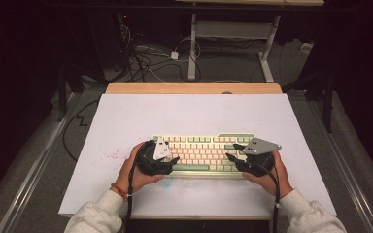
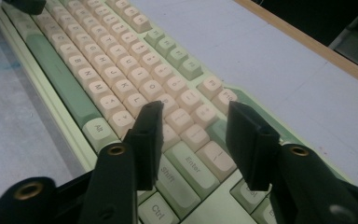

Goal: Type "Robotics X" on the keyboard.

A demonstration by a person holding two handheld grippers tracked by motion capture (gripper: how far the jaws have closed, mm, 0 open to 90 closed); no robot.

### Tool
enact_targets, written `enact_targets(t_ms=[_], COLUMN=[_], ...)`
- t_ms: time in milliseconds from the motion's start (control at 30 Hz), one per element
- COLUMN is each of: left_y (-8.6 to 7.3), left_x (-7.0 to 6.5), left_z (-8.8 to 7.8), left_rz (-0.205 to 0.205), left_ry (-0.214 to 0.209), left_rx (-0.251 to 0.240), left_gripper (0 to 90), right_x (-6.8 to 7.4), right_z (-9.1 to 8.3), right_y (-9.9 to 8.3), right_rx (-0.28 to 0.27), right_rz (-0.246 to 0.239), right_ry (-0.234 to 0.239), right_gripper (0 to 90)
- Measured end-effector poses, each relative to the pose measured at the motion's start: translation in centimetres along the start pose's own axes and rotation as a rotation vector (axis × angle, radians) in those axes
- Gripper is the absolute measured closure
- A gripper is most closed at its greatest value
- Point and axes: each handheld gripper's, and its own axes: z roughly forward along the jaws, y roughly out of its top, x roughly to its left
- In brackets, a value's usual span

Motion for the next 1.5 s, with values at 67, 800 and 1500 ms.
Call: enact_targets(t_ms=[67, 800, 1500], left_y=[0.0, 0.2, 0.0], left_x=[0.0, -0.2, 0.0], left_z=[0.0, -0.4, -1.3], left_rz=[-0.004, 0.02, 0.019], left_ry=[0.0, 0.043, 0.076], left_rx=[-0.003, -0.044, -0.056], left_gripper=[28.7, 17.3, 17.1], right_x=[0.0, 0.3, 0.8], right_z=[0.0, -0.1, -0.9], right_y=[0.0, 0.4, 0.7], right_rx=[-0.013, -0.057, -0.064], right_rz=[0.001, 0.02, -0.007], right_ry=[-0.018, -0.112, -0.152], right_gripper=[43.7, 19.2, 19.1])
